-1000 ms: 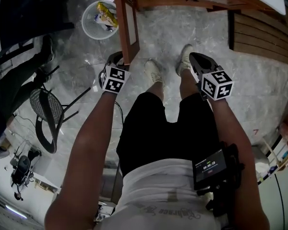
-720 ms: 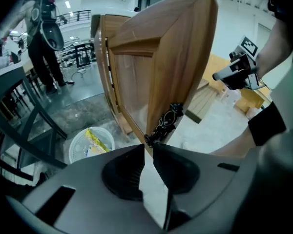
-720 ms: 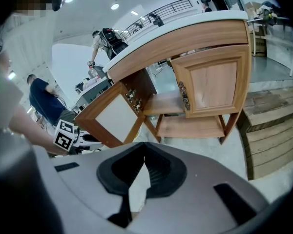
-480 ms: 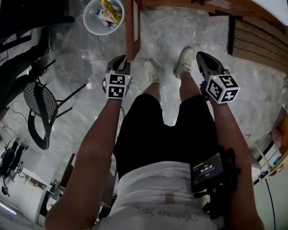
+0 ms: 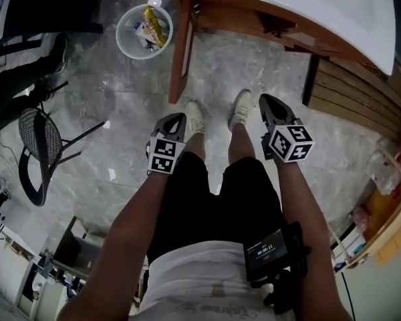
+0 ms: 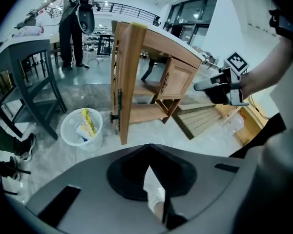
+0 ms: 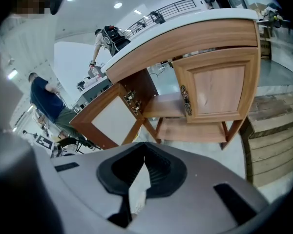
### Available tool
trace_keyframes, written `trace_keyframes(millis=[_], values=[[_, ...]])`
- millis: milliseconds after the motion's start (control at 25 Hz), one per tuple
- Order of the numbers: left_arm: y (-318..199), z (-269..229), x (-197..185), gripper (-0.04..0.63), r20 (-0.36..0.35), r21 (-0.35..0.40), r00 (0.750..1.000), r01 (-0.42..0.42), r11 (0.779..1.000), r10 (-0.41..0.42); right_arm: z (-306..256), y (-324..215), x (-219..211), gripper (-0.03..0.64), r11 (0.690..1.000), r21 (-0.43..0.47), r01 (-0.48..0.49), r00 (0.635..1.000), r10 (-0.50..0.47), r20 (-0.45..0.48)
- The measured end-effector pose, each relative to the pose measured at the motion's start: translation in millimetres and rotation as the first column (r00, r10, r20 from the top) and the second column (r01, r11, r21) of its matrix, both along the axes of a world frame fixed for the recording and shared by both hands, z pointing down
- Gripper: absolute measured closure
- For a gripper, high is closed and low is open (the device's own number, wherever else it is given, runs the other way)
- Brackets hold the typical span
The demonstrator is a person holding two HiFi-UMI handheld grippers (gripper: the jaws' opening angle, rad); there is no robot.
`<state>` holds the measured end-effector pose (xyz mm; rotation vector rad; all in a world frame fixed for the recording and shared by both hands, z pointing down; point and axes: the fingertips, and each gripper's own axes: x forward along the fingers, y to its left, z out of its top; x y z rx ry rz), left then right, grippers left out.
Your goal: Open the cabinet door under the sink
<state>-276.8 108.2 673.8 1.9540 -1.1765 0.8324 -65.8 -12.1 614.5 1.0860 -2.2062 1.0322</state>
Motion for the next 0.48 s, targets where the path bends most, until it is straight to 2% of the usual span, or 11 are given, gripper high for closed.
trace_keyframes(millis=[160,280,360,480], values=[[-13,-12,27,0.586,-0.056,0.022,0.998,0.031,0.999,-0.030,8,-20,8,0.603,0.998,0.022,0.060,0.997,-0.059,-0.055],[-20,-19,58,0.586,-0.148,0.012,0.988,0.035,0.999,-0.033,15,-34,22,0.603,0.998,0.027,0.065,0.993,-0.062,-0.099],[-29,-23,78,0.586,-0.199,0.012,0.979,0.047,0.999,-0.043,19,-49,31,0.603,0.998,0.024,0.064,0.993,-0.061,-0.099],[-42,-28,104,0.586,-0.240,0.011,0.969,0.061,0.998,-0.056,26,-71,41,0.603,0.998,0.016,0.057,0.997,-0.056,-0.062]])
